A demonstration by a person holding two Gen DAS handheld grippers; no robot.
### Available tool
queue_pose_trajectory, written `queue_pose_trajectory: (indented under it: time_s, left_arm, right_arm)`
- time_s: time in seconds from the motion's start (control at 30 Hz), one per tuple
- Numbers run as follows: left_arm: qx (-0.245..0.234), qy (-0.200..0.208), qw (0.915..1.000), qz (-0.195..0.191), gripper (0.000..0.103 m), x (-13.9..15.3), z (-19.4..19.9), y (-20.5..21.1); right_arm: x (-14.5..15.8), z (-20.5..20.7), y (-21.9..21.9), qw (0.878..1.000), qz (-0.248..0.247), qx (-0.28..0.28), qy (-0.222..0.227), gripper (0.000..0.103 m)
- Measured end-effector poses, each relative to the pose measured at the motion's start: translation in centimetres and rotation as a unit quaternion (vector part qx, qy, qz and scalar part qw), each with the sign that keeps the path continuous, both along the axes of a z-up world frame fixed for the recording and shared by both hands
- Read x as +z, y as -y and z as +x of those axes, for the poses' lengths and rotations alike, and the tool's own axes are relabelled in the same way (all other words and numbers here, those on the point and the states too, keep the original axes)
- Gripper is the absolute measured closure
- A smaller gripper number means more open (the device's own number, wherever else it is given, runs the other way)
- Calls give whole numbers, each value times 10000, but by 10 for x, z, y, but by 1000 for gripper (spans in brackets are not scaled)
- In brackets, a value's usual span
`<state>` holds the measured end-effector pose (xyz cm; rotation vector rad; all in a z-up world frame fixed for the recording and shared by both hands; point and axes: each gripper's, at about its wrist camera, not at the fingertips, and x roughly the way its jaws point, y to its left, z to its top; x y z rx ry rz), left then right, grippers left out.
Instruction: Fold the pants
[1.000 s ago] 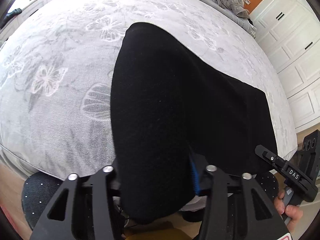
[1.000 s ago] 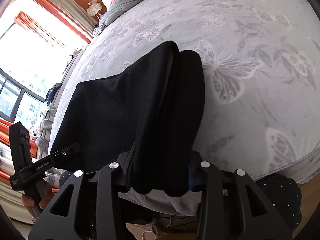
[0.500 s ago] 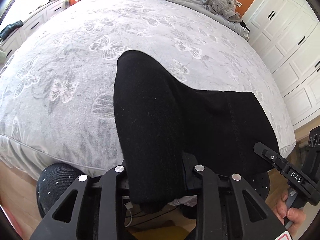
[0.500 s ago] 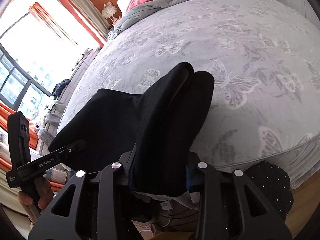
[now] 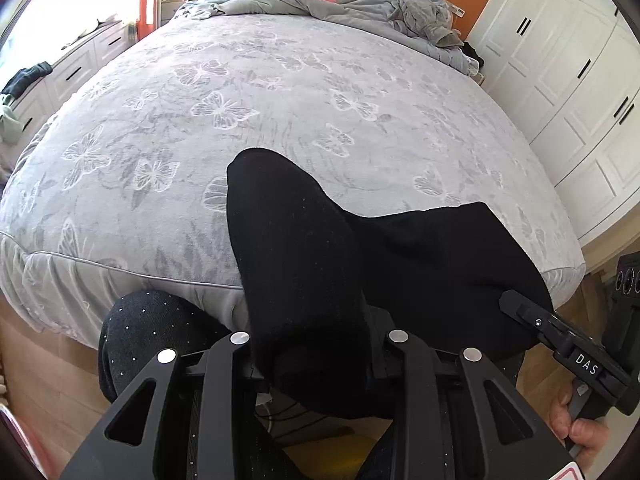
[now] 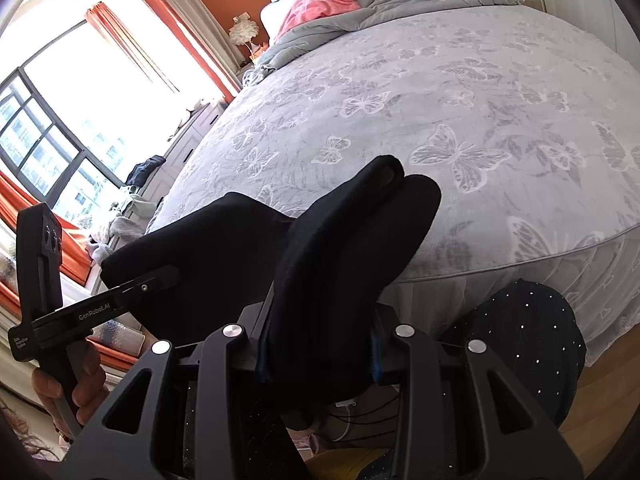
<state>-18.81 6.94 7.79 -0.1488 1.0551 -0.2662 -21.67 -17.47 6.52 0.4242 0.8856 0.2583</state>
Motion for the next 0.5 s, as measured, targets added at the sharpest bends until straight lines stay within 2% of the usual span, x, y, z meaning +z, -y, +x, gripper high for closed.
queue_pose_trajectory:
  time_s: [0.27,0.5]
  left_arm:
    - [-52,246,9997,55,77,22,-15,3]
    - [-93,584,9982,-26,77,53,-14,2]
  right_arm:
    - [21,-13,0,9996,52,17,276,69]
    - [58,-15,3,9974,103,22,716,69]
